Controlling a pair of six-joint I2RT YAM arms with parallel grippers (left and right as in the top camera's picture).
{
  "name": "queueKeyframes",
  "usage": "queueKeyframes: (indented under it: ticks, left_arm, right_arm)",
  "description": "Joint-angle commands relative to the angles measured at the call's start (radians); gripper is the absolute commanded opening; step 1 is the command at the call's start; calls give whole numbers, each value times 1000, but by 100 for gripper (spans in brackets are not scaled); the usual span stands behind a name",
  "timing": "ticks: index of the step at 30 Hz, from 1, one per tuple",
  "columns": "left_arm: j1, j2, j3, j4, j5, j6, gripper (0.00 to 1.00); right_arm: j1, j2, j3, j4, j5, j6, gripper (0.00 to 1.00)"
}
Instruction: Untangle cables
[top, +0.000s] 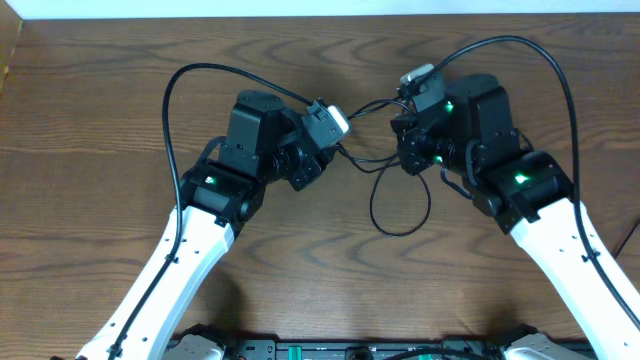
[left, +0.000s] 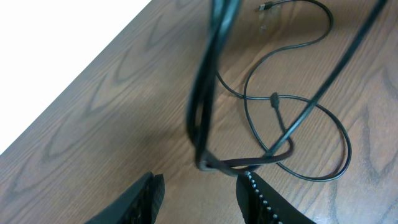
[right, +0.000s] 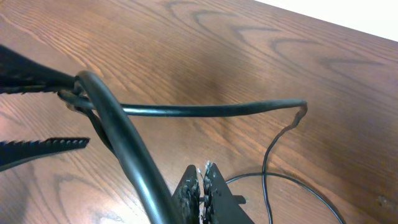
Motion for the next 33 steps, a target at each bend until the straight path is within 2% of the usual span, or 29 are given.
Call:
queueKeyframes:
  ticks: [1, 9, 19, 21, 23, 24, 33]
  left_arm:
    - [4, -3, 6, 3, -10, 10, 43]
    - [4, -3, 6, 59, -10, 10, 40]
    - [4, -3, 6, 74, 7, 10, 39]
    - [4, -3, 6, 75, 30, 10, 30]
    - [4, -3, 6, 79, 40, 11, 10]
    - [4, -3, 6, 81, 40, 11, 8]
    - [4, -3, 6, 93, 69, 11, 8]
  right_arm:
    - [1, -27, 8, -12, 11, 3, 1]
    - [2, -27, 8, -42, -68, -17, 1]
    - [2, -27, 8, -40, -68, -24, 1]
    - [2, -27, 8, -40, -68, -24, 1]
    - [2, -27, 8, -40, -68, -24, 1]
    - [2, -27, 8, -40, -68, -24, 1]
    - [2, -27, 8, -40, -68, -24, 1]
